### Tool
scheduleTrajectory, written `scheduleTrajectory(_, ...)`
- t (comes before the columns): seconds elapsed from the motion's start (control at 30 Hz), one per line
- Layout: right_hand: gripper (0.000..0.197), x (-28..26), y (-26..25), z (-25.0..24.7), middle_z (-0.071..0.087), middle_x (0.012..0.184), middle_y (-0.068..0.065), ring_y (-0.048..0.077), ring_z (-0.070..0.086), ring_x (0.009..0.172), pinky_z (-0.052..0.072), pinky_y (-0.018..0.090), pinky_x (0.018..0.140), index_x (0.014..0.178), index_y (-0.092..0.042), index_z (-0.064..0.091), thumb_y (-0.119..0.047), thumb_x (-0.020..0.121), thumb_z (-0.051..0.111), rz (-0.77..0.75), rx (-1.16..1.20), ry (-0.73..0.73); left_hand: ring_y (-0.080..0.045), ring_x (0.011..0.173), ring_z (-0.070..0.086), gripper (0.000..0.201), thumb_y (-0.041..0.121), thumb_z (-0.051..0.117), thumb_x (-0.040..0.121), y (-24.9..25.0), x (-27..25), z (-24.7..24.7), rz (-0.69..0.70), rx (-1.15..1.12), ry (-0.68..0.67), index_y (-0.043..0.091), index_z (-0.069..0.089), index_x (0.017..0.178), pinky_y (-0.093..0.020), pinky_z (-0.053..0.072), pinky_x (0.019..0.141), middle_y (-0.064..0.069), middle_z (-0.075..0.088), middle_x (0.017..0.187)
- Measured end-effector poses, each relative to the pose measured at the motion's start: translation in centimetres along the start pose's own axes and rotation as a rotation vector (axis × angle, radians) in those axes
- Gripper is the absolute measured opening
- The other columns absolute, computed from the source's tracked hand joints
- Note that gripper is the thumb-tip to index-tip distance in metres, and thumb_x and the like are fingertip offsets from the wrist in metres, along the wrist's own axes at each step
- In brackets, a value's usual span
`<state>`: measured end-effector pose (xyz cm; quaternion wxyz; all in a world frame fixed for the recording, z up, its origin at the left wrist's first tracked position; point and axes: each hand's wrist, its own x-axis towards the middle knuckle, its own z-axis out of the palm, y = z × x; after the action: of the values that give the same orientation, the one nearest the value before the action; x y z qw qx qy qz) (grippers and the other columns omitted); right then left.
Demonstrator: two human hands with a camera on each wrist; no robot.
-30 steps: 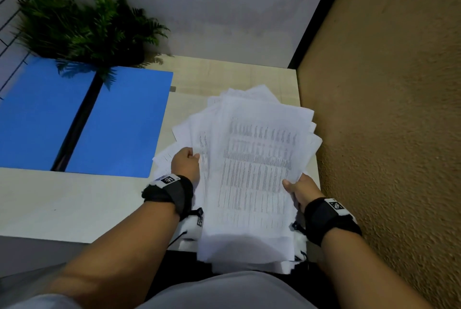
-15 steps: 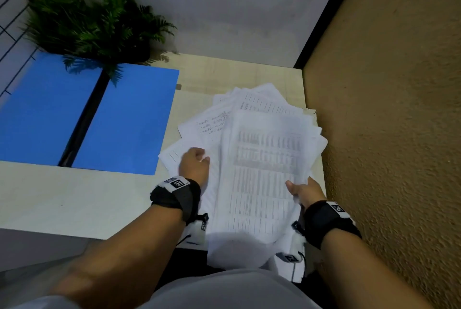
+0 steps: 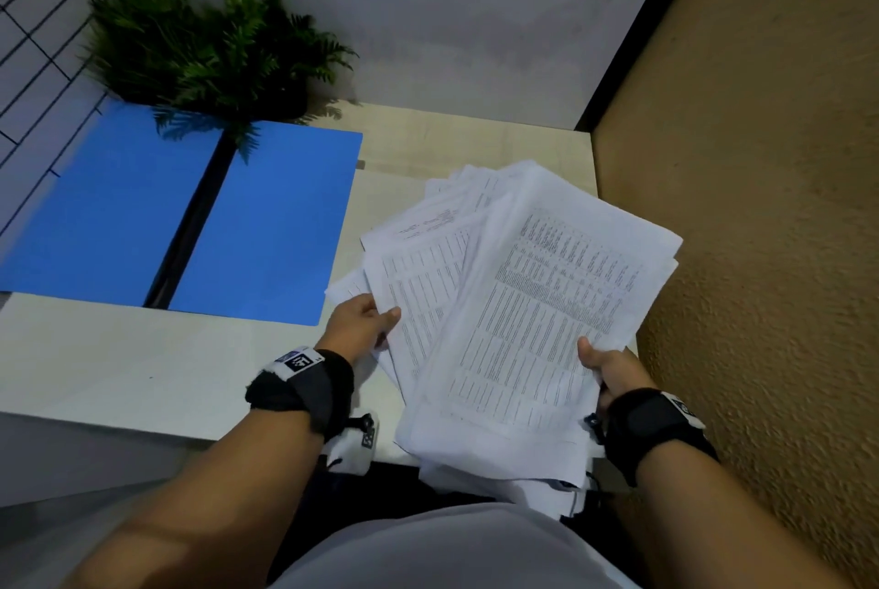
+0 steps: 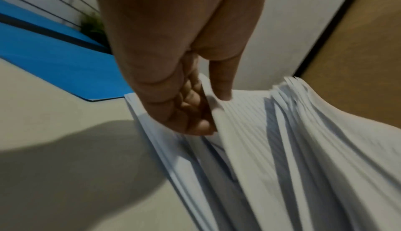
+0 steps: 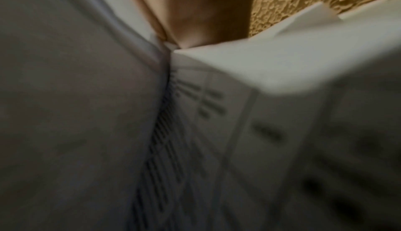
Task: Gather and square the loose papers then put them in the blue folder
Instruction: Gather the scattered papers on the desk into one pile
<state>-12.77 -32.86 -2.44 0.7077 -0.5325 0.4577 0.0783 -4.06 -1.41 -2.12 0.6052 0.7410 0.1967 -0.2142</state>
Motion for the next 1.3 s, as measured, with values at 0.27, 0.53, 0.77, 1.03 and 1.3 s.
scheduleTrajectory(0.27, 0.041, -0.6, -0.3, 0.3, 0.067, 0.124, 0.013, 0.033, 0.063, 0.115, 0.044, 0.052, 0.104, 0.133, -0.009, 0.057, -0.002, 0.093, 0.058, -0.050, -0.150, -0.149, -0.017, 0.057, 0.028, 0.032, 0.019, 0.044, 0.102, 1.9, 1.6, 1.2, 0.060, 0.041, -0.018, 0.012, 0.032, 0.074, -0.026, 0.030, 0.050, -0.004, 0.029, 0.065)
scheduleTrajectory(0.53, 0.041, -1.1, 0.1, 2.6, 0.068, 0.111, 0.000, 0.014, 0.064, 0.099, 0.048, 0.030, 0.091, 0.120, -0.018, 0.060, -0.027, 0.083, 0.075, -0.151, -0.351, -0.129, -0.037, 0.133, 0.046, 0.043, 0.019, 0.039, 0.104, 1.9, 1.7, 4.2, -0.127, 0.346, -0.019, -0.003, 0.041, 0.140, -0.037, 0.037, 0.107, -0.022, 0.046, 0.147)
scheduleTrajectory(0.77, 0.033, -0.9, 0.6, 1.5, 0.067, 0.123, 0.008, 0.027, 0.064, 0.111, 0.048, 0.042, 0.102, 0.125, -0.015, 0.060, -0.023, 0.093, 0.063, -0.172, -0.176, -0.053, -0.036, 0.110, 0.059, 0.014, 0.014, 0.052, 0.097, -0.7, 0.7, 4.7, -0.026, 0.254, 0.141, 0.000, 0.054, 0.102, -0.028, 0.040, 0.078, -0.017, 0.059, 0.104)
scheduleTrajectory(1.03, 0.088, -1.0, 0.6, 2.0, 0.065, 0.125, -0.008, 0.011, 0.060, 0.117, 0.039, 0.030, 0.107, 0.136, -0.018, 0.053, -0.066, 0.066, 0.074, -0.111, -0.430, -0.132, -0.038, 0.110, 0.057, 0.023, 0.012, 0.046, 0.100, -0.8, 0.7, 5.0, -0.081, 0.336, -0.008, -0.007, 0.055, 0.108, -0.037, 0.043, 0.092, -0.025, 0.059, 0.119)
scheduleTrajectory(1.3, 0.063, -1.3, 0.4, 2.2, 0.063, 0.129, 0.004, 0.026, 0.058, 0.118, 0.044, 0.045, 0.106, 0.132, -0.015, 0.054, -0.026, 0.077, 0.081, -0.081, -0.435, -0.112, -0.027, 0.095, 0.057, 0.038, 0.034, 0.037, 0.101, -1.7, -0.7, 5.8, -0.163, 0.254, -0.190, 0.003, 0.058, 0.109, -0.032, 0.049, 0.067, -0.018, 0.060, 0.117)
